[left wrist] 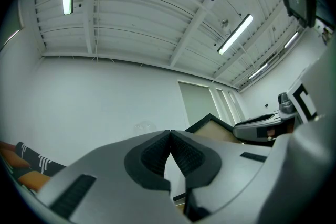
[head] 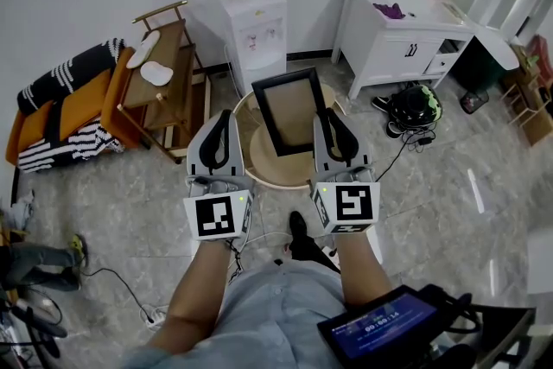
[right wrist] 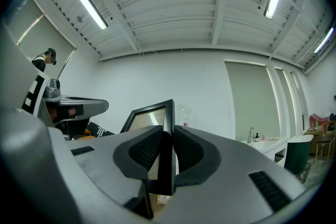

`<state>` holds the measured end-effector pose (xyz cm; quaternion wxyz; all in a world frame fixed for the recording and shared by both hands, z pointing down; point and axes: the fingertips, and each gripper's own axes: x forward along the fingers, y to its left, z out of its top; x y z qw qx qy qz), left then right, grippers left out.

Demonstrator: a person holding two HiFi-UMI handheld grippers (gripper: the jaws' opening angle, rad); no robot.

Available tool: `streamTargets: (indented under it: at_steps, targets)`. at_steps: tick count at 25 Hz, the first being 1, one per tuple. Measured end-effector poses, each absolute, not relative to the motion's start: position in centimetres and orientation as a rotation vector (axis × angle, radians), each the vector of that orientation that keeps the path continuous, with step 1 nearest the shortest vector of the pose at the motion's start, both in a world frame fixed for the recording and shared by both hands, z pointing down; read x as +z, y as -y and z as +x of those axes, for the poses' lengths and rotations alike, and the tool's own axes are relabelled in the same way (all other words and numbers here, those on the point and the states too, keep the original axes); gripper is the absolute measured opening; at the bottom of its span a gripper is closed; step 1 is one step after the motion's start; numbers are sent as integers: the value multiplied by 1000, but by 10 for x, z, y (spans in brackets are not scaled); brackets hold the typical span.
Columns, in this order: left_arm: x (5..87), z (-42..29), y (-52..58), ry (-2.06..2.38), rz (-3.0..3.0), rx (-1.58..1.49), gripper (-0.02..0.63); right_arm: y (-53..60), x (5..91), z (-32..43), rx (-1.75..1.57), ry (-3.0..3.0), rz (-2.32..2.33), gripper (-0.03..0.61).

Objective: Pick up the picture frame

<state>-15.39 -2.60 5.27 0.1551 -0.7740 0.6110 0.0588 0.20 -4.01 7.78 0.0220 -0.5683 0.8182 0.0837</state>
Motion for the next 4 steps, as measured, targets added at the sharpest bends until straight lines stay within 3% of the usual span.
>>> streamTargets:
  at_steps: [4]
  targets:
    - [56, -152, 26, -1751, -2223, 163, 11, 39, 80, 3, 258, -2538, -1761, 81]
